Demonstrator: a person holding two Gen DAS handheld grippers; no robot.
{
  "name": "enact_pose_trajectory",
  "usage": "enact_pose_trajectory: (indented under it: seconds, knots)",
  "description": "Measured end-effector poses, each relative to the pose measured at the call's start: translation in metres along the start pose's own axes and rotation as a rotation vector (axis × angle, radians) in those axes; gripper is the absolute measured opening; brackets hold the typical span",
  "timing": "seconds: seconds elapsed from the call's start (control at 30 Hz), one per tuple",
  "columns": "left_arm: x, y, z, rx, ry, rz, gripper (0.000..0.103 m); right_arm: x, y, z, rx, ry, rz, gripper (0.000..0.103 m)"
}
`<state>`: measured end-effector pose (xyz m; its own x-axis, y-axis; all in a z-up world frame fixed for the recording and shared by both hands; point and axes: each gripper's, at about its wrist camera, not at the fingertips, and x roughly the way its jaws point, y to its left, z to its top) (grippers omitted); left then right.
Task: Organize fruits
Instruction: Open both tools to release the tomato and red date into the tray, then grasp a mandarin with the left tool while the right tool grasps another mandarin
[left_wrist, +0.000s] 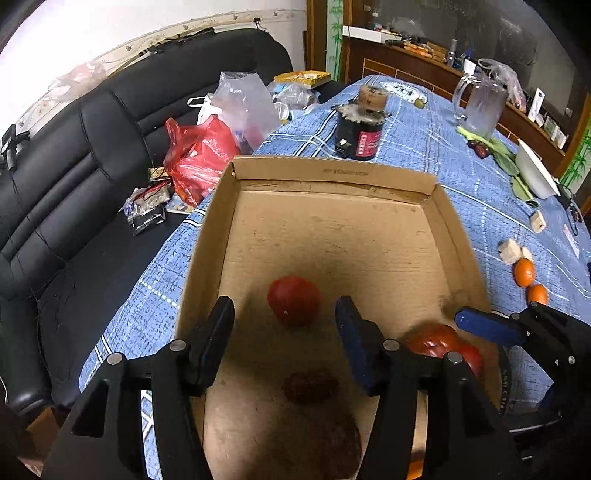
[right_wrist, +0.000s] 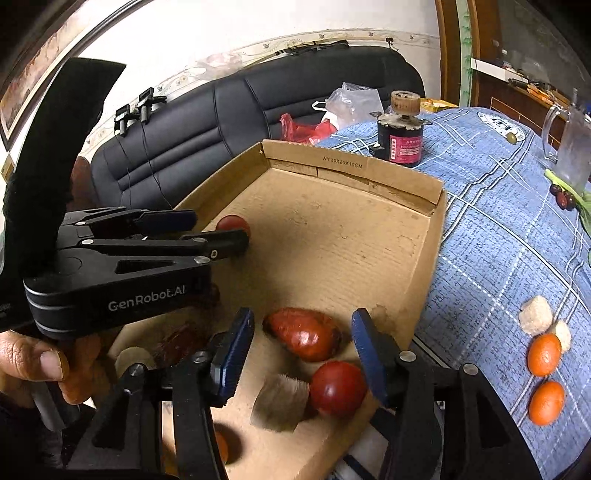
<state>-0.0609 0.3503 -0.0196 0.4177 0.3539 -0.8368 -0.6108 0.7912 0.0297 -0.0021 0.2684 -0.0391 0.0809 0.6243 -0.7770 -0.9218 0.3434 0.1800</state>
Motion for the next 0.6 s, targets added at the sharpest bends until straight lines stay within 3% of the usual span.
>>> enact_pose_trajectory:
  seconds: [0.2, 0.33, 0.6]
  knots:
    - [-0.021, -0.009, -0.007, -0.011, -0.046, -0.015, 0.061, -0.034, -0.004, -0.015, 0.034, -0.055, 0.012, 0.059]
    - [-0.035, -0.016, -0.012, -0.034, -0.081, -0.027, 0.076, -0.062, -0.016, -0.031, 0.078, -0.095, 0.006, 0.060]
    - [-0.058, -0.052, -0.022, 0.011, -0.120, -0.070, 0.076, -0.110, -0.052, -0.069, 0.171, -0.131, -0.055, 0.061]
